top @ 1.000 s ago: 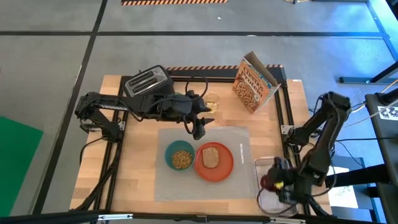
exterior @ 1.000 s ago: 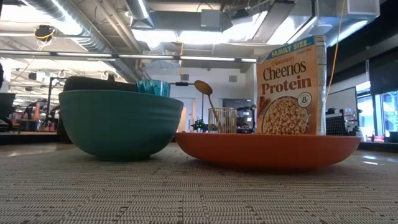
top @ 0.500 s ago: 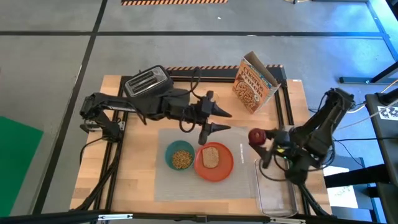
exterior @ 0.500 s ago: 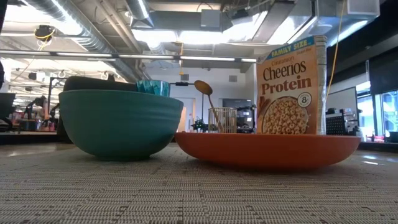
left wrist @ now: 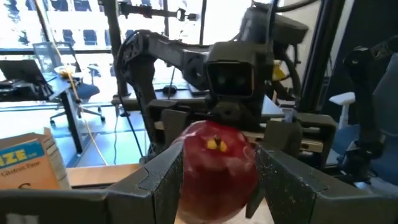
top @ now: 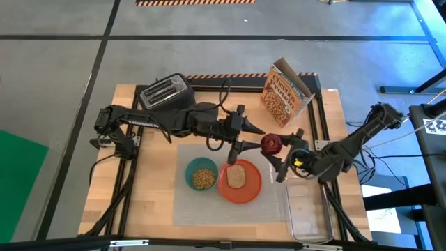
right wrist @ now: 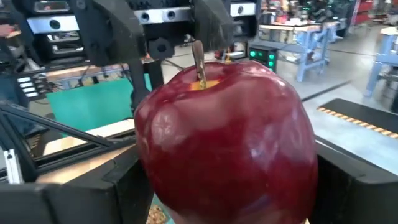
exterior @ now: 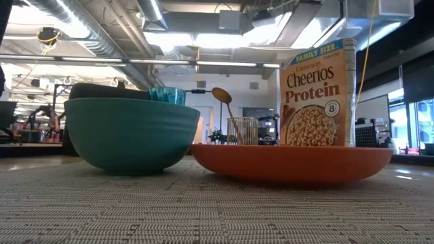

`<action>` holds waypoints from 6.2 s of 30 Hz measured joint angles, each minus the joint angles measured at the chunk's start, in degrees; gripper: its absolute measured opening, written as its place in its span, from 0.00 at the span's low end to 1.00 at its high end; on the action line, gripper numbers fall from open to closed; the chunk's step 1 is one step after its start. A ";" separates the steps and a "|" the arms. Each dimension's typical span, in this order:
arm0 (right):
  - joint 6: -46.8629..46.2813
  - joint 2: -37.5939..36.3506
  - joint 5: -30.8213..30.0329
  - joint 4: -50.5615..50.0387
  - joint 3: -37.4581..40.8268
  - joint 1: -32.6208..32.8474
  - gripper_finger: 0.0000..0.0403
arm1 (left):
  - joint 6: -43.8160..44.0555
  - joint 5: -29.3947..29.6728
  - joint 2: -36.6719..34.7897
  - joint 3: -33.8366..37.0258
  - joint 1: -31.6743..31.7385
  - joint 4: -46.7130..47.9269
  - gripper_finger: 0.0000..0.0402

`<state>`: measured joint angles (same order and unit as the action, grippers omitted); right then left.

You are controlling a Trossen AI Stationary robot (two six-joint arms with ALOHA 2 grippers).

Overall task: Arrange a breakfast setting
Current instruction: Put the red apple on the orange plate to the right of the bread, then put the blue glass above the blue bowl

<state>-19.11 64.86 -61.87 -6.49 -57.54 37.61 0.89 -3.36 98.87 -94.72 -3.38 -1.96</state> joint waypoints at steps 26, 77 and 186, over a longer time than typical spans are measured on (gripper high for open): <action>4.61 0.78 6.84 3.22 0.11 -5.76 0.73 | -3.13 2.92 1.95 -0.15 -0.33 -0.52 0.18; -40.83 -5.60 54.35 -35.67 -0.02 -5.71 0.86 | -2.44 -0.87 7.03 14.28 -2.91 -8.60 0.01; -22.60 12.96 32.94 -10.75 -7.37 -38.43 0.86 | -10.69 2.27 -10.01 27.42 37.24 43.81 0.35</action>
<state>-41.71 77.82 -28.93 -17.24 -64.90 -0.82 -9.80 -1.09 88.85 -67.29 33.87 41.85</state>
